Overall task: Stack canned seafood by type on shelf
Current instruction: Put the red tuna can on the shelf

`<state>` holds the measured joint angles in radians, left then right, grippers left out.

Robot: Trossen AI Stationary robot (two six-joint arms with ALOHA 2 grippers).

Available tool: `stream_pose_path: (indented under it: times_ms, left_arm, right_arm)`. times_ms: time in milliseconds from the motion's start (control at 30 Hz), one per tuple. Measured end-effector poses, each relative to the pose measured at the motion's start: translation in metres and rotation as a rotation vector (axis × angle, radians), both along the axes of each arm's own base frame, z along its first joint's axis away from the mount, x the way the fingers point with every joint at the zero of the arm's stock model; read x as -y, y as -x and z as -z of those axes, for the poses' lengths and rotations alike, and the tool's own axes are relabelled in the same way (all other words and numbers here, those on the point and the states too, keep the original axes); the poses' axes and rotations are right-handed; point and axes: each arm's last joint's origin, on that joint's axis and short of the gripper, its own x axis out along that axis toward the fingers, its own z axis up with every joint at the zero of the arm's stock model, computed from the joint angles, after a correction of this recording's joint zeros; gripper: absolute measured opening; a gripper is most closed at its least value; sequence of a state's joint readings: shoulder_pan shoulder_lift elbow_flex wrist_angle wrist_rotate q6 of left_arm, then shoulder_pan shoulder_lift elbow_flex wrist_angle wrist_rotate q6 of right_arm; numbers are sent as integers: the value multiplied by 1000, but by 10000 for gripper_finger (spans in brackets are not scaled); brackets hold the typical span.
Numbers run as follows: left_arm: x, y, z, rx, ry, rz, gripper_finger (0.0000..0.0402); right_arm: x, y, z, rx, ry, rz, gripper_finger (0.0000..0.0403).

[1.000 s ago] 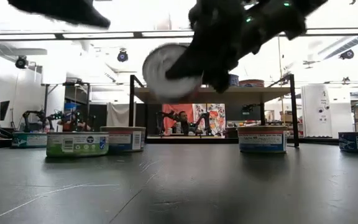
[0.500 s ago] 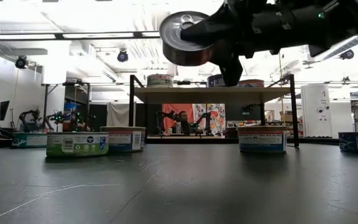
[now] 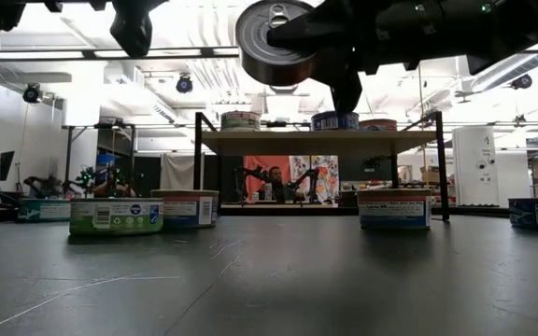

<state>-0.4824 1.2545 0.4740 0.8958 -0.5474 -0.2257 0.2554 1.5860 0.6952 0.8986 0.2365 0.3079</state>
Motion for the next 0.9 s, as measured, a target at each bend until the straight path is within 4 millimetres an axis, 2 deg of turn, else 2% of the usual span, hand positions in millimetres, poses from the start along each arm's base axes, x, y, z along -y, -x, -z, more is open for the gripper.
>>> stream_pose_path:
  times_ms: [267, 400, 567, 900]
  left_arm:
    - [3, -7, 18, -94, -50, 12, 204]
    - [4, -12, 24, -105, -54, 3, 240]
    - [5, -23, 25, -98, -56, -17, 259]
    - [-1, -42, 30, -126, -67, -60, 261]
  right_arm:
    - [-1, -5, -9, 30, 38, -1, 120]
    - [-2, -9, -14, 32, 73, -4, 120]
    - [-4, -14, -19, 16, 84, -9, 120]
    - [-5, -16, -22, 18, 87, -19, 120]
